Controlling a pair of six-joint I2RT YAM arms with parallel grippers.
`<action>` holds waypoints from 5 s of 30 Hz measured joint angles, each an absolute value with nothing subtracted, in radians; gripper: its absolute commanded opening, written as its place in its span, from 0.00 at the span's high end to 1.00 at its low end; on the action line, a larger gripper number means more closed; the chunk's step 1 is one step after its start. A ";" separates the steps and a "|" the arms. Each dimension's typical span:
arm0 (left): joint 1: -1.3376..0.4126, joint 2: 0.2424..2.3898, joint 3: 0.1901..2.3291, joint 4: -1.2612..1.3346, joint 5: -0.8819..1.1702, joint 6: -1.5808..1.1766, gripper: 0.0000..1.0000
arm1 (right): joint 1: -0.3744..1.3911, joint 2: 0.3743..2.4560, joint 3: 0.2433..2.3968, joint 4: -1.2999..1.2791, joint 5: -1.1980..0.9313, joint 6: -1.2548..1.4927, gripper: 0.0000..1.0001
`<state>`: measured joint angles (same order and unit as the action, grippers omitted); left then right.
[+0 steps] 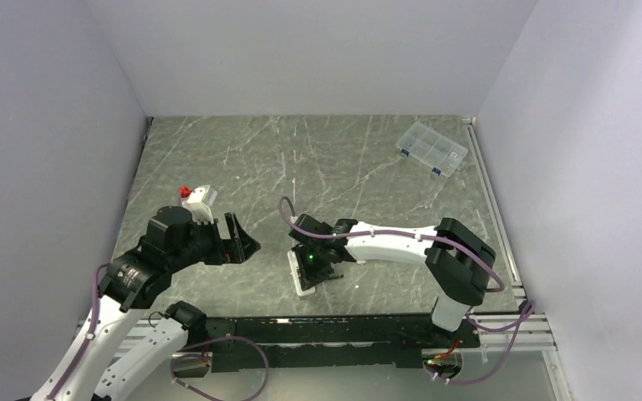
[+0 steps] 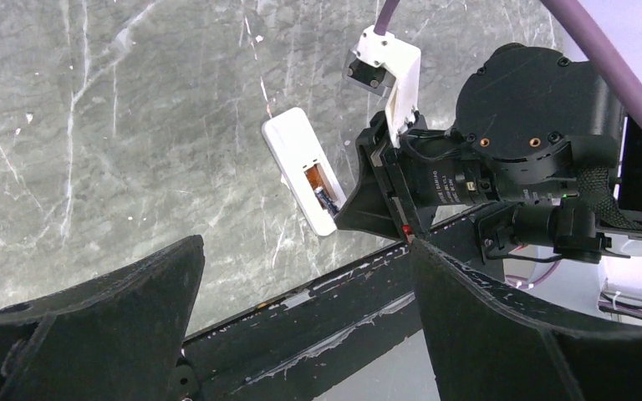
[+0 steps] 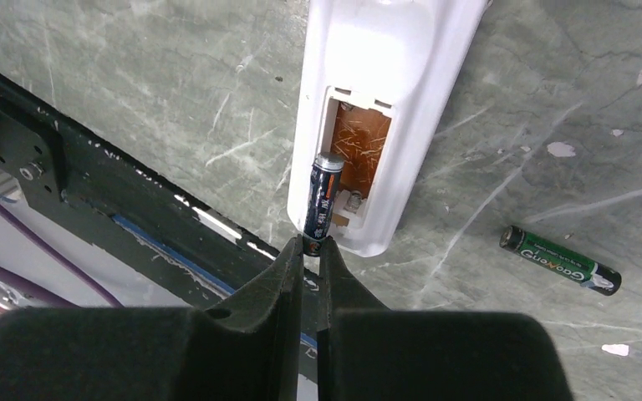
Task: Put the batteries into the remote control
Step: Load the battery into the remote control.
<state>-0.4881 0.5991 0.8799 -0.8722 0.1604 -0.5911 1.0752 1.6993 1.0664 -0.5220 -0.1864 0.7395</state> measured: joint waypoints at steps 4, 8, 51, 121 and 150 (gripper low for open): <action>-0.488 0.599 0.880 -0.872 0.160 -0.591 0.02 | 1.074 1.714 1.076 -0.526 -0.184 0.745 1.00; -0.488 0.599 0.880 -0.872 0.160 -0.591 0.02 | 1.070 1.721 1.079 -0.530 -0.183 0.749 1.00; -0.488 0.584 0.879 -0.871 0.160 -0.588 0.02 | 1.052 1.784 1.153 -0.579 -0.183 0.771 0.95; -0.488 0.628 0.879 -0.849 0.167 -0.588 0.02 | 1.050 1.752 1.188 -0.574 -0.169 0.786 0.74; -0.488 1.147 0.789 -0.427 0.296 -0.654 0.53 | 1.191 1.294 0.658 -0.272 -0.044 0.841 0.90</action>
<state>-0.4881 1.1473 0.7891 -0.4274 0.2958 -0.6537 1.1912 1.2938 0.6582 -0.2722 -0.0441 0.8410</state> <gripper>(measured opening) 0.566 0.134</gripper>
